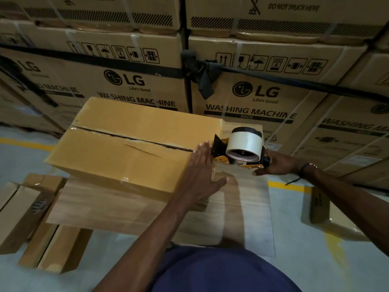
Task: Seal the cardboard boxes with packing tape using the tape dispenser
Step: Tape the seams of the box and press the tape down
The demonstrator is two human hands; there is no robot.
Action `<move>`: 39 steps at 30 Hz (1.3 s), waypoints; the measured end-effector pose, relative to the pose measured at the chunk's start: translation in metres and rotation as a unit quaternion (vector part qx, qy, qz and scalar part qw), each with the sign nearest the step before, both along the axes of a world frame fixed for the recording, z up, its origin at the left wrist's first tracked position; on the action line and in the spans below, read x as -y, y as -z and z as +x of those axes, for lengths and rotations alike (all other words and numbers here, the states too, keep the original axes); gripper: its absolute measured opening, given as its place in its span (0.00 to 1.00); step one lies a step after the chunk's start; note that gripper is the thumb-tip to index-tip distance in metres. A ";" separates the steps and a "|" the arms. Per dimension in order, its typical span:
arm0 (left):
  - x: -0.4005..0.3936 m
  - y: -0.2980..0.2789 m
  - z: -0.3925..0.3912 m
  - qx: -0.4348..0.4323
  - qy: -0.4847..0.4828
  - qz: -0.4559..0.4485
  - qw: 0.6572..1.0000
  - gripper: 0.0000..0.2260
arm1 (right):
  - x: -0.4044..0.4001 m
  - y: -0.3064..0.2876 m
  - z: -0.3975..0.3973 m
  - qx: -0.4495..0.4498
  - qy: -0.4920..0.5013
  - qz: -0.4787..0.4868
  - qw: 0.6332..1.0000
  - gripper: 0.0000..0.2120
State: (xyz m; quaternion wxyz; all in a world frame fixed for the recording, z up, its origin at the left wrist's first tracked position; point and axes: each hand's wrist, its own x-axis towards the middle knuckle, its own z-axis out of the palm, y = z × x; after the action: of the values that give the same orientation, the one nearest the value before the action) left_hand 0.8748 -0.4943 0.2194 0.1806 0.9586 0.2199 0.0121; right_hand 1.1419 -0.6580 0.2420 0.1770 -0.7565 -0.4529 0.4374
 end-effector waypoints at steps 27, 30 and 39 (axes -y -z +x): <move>0.003 0.013 0.003 0.005 -0.007 0.019 1.000 0.44 | -0.022 -0.058 0.001 0.262 -0.075 -0.153 0.950 0.10; 0.000 0.014 0.001 -0.001 -0.009 0.018 1.000 0.44 | -0.035 -0.062 -0.005 0.282 -0.084 -0.164 0.941 0.09; -0.003 0.014 0.002 -0.001 -0.002 0.020 1.000 0.43 | -0.038 -0.048 -0.013 0.305 -0.065 -0.162 0.936 0.10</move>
State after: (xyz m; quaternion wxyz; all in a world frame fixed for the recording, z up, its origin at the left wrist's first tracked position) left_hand 0.8764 -0.4910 0.2050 0.1609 0.9615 0.2222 0.0157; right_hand 1.1285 -0.6201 0.2901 -0.1233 -0.8408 -0.4563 0.2637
